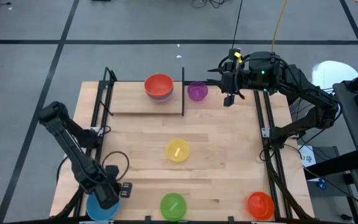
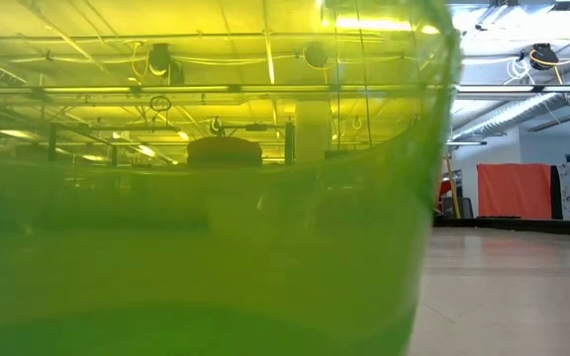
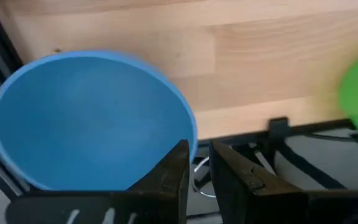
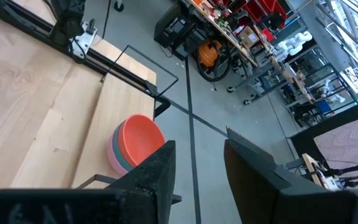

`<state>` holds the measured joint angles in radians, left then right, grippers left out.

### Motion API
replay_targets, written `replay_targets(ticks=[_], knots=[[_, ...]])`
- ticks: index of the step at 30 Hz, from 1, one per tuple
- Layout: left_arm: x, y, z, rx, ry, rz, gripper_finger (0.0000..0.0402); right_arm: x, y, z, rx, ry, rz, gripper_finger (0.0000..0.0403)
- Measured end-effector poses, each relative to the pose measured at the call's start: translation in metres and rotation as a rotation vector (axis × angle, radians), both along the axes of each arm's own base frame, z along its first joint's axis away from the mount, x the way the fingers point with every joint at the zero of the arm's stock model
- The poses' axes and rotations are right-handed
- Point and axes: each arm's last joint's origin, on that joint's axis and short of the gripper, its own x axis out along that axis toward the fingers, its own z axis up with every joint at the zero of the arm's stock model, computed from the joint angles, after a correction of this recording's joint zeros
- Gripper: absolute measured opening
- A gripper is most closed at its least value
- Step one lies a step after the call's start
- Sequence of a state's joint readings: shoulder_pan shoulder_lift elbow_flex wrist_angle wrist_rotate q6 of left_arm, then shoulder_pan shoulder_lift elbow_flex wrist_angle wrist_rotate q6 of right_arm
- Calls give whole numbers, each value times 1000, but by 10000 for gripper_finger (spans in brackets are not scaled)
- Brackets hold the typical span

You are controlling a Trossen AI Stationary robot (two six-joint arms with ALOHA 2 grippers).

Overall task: Place and stack bowls onto a shelf
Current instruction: Stack the big blue bowl into the orange bowl on the shelf

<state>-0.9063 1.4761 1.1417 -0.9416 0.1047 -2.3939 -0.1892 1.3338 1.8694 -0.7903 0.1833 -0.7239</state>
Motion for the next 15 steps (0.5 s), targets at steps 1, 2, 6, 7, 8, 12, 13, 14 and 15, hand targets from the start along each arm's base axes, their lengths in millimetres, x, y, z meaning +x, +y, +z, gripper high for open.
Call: replay_targets(ticks=[1, 2, 6, 7, 8, 12, 13, 14, 15], knots=[[0, -2, -5, 2, 1, -5, 67, 0, 0, 0, 0, -1, 0, 132], [1, -4, -9, 6, 5, -7, 67, 0, 0, 0, 0, -1, 0, 132], [2, -10, -21, 37, 30, -16, 67, 0, 0, 0, 1, -1, 0, 132], [3, -11, -23, 37, 30, -16, 67, 0, 0, 0, 3, -2, -1, 132], [4, -13, -25, 36, 29, -15, 67, 0, 0, 0, 4, -2, -1, 132], [10, -21, -34, 16, 13, -20, 67, 0, 0, 0, 4, -3, -1, 132], [11, -23, -37, 15, 12, -22, 67, 0, 0, 0, 4, -3, -1, 132], [12, -26, -39, 13, 12, -24, 67, 0, 0, 0, 4, -4, -1, 132], [12, -28, -43, 12, 13, -27, 67, 0, 0, 0, 4, -4, -1, 132]])
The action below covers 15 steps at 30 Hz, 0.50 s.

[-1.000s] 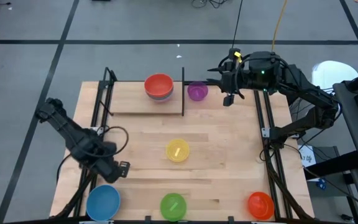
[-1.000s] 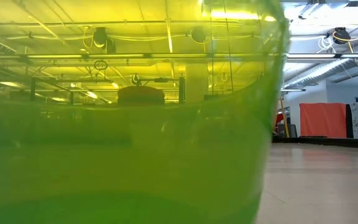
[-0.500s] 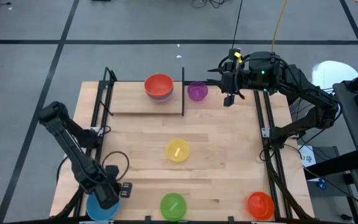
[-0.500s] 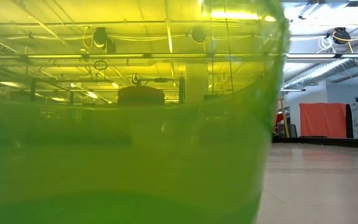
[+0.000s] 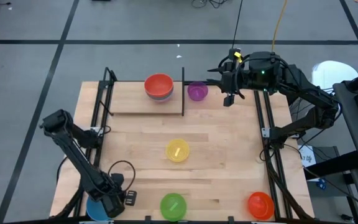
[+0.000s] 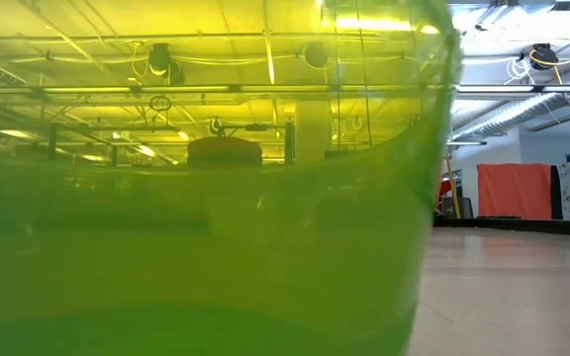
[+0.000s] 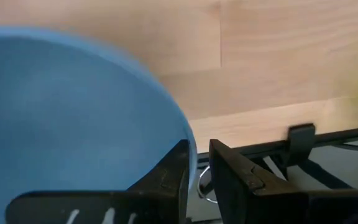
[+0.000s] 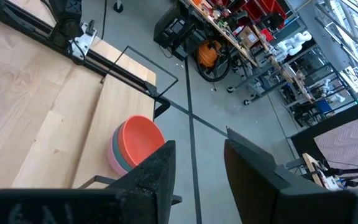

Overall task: Place and stack bowls onto a shelf
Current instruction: Stack the big blue bowl into the orange bowl on the shelf

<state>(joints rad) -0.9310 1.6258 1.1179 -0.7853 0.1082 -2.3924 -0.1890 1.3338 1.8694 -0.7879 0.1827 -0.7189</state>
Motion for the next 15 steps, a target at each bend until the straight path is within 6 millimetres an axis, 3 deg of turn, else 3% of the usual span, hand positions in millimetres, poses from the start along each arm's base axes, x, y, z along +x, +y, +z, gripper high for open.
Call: replay_targets(ticks=[12, 15], knots=[[8, -18, -32, -16, 39, -129, 67, 0, 0, 1, -3, -14, 0, 132], [8, -19, -33, -27, 29, -155, 45, 0, 0, 1, -4, -14, 0, 132]])
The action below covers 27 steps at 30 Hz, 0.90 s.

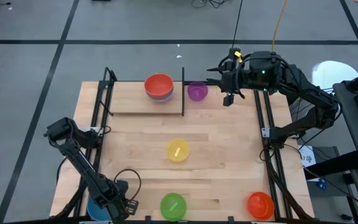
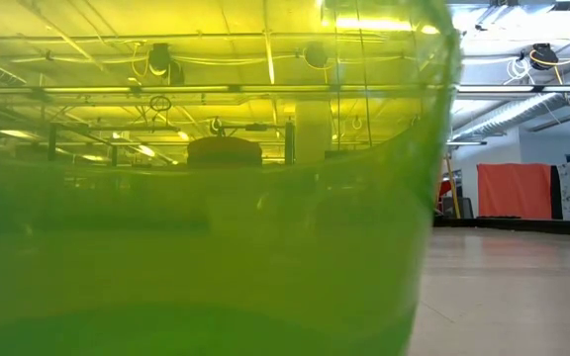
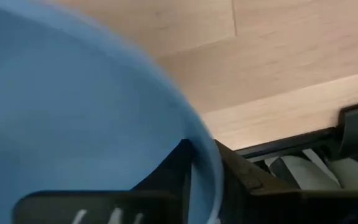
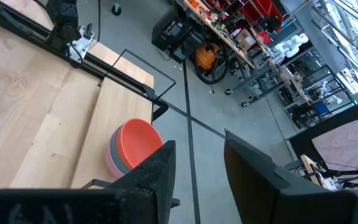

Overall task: Place and stack bowls onto a shelf
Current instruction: Stack the big blue bowl into the orange bowl on the shelf

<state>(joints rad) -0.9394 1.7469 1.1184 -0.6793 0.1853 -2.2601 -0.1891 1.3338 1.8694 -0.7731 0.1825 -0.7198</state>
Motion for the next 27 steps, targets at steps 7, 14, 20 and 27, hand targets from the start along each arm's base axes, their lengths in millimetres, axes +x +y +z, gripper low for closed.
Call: replay_targets(ticks=[7, 14, 20, 27], knots=[[-1, 6, 11, -13, 5, -11, 8, 1, 0, 2, -5, -23, 1, 132], [-4, 38, 45, 11, -67, -125, 5, 2, 0, 5, -15, -54, 2, 132], [-9, 89, 87, 21, -129, -183, 5, 2, 0, 5, -43, -46, 10, 132], [-13, 154, 125, 127, -373, -303, 5, 2, 0, 5, -53, -41, 14, 132]])
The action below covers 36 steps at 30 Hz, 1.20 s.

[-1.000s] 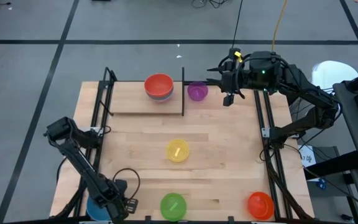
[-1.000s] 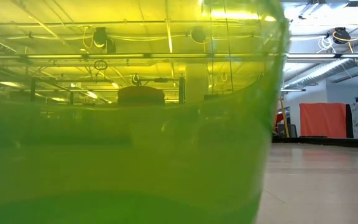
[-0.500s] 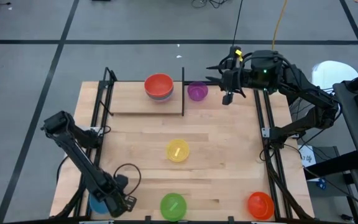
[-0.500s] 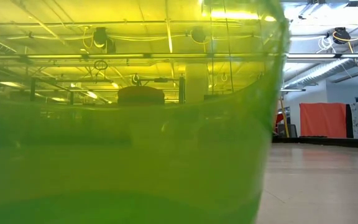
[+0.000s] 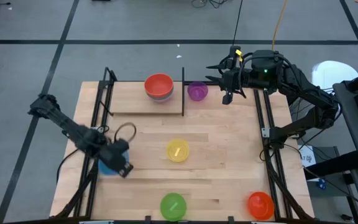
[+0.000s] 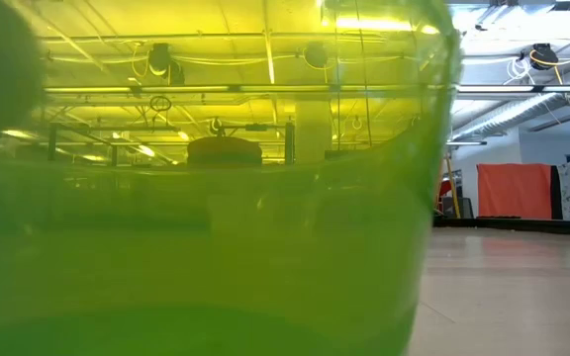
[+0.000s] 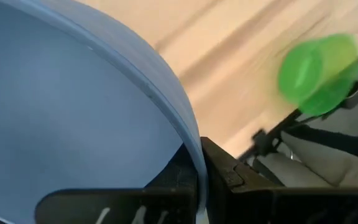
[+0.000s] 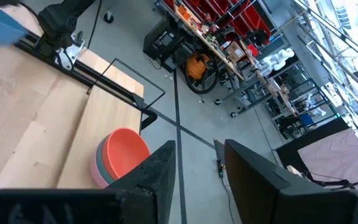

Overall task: Place and stack bowls onto a shelf
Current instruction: Stack the big blue bowl into the orange bowl on the shelf

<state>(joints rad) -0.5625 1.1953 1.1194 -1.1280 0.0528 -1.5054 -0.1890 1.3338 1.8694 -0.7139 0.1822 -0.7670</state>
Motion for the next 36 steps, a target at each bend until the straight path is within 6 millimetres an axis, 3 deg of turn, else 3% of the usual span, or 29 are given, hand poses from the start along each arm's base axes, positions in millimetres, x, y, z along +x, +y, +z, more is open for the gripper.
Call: replay_targets(ticks=[9, 17, 25, 30, 36], knots=[[1, 61, 26, 166, -158, -234, 5, 0, 0, 1, 97, -47, -27, 132], [9, 106, 83, 436, -314, -392, 5, 1, 0, 6, 190, -143, -52, 132], [33, 161, 123, 682, -257, -453, 5, 1, -1, 7, 196, -157, -55, 132], [52, 205, 129, 693, -245, -470, 5, 1, -1, 7, 196, -158, -56, 132], [72, 245, 110, 633, -202, -502, 5, 1, -1, 7, 195, -158, -58, 132]])
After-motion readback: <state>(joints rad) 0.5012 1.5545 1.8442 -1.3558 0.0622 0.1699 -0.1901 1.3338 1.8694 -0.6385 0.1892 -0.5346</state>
